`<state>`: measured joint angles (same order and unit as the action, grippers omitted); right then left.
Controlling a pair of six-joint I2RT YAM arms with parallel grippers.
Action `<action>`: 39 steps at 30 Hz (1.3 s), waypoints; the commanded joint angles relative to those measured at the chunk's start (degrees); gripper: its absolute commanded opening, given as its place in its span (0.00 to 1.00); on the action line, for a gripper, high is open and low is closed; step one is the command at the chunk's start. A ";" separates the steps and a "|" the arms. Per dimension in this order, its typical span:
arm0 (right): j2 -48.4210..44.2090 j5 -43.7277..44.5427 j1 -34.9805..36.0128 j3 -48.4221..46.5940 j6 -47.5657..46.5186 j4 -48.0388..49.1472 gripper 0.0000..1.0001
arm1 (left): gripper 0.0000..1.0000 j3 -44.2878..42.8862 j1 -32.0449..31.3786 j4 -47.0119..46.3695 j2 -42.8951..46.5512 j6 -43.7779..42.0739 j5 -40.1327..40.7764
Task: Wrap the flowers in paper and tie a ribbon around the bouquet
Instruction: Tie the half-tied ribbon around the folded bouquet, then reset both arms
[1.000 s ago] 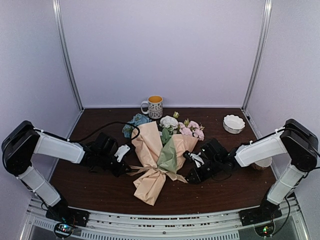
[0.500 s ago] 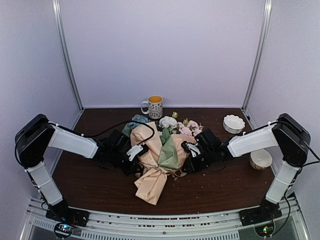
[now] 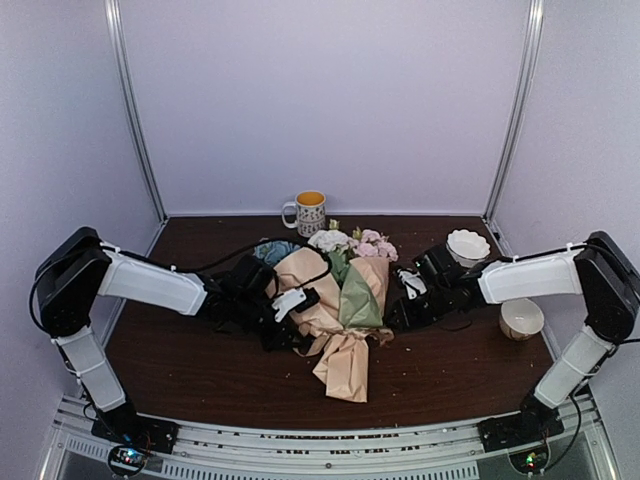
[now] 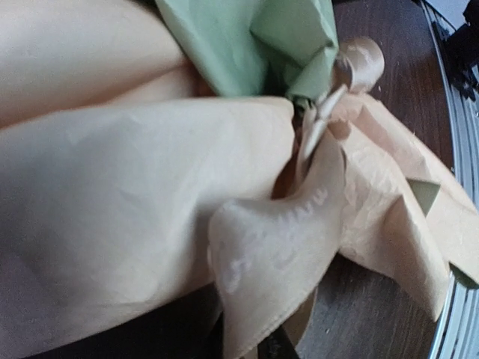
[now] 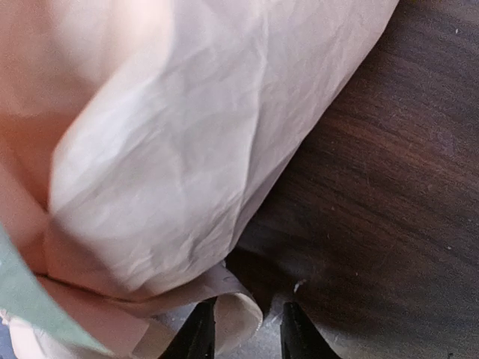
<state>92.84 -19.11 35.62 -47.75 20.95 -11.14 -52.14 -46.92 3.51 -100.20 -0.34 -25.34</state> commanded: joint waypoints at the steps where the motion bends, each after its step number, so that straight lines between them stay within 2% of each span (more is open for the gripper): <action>1: -7.16 5.01 -0.10 2.61 -1.19 -3.52 0.36 | 0.22 2.83 0.15 0.32 3.13 -1.56 1.47; 7: -13.03 4.65 -0.11 3.94 -0.26 -4.20 0.40 | 0.54 7.16 0.45 4.45 10.86 -1.40 5.84; 10: -15.68 4.03 -0.03 3.37 -0.70 -4.24 0.40 | 0.62 10.16 0.77 5.01 15.64 -1.43 6.79; 15: -22.59 3.90 -0.48 4.55 -1.12 0.18 0.42 | 0.65 13.60 5.52 0.35 23.09 3.45 8.33; 18: -30.78 8.37 -2.99 9.14 0.40 8.61 0.50 | 0.66 13.52 10.16 -1.94 25.63 8.83 13.72; 20: -36.27 12.37 -5.62 12.00 0.01 11.43 0.59 | 0.72 13.70 12.84 -3.28 27.47 10.96 18.89; 23: -43.14 16.82 -11.61 15.06 -1.03 13.19 0.80 | 0.83 14.58 18.25 -5.42 30.78 14.48 23.30; 24: -44.65 17.96 -14.76 16.07 -1.18 13.62 0.92 | 0.85 15.18 20.21 -6.11 31.74 15.42 24.37; 25: -46.10 20.17 -17.17 17.10 -0.79 14.02 0.98 | 0.88 16.05 21.98 -6.83 32.90 16.06 26.19; 27: -48.72 22.22 -22.17 19.76 0.76 15.69 1.00 | 0.94 17.73 25.61 -8.01 34.75 16.81 32.14; 30: -52.06 25.53 -26.72 24.06 1.90 19.50 1.00 | 0.98 20.16 30.93 -9.49 37.27 18.36 38.25; 35: -54.06 33.07 -27.53 27.09 0.55 20.42 1.00 | 0.98 23.82 37.53 -11.42 41.16 20.83 45.91; 39: -53.54 34.99 -27.53 28.32 1.85 21.90 1.00 | 0.98 23.15 38.43 -10.22 42.51 19.85 48.86</action>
<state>39.59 10.68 8.36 -20.62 21.71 7.05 -28.51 -8.99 -3.77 -59.37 18.83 17.04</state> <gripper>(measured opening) 0.999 0.978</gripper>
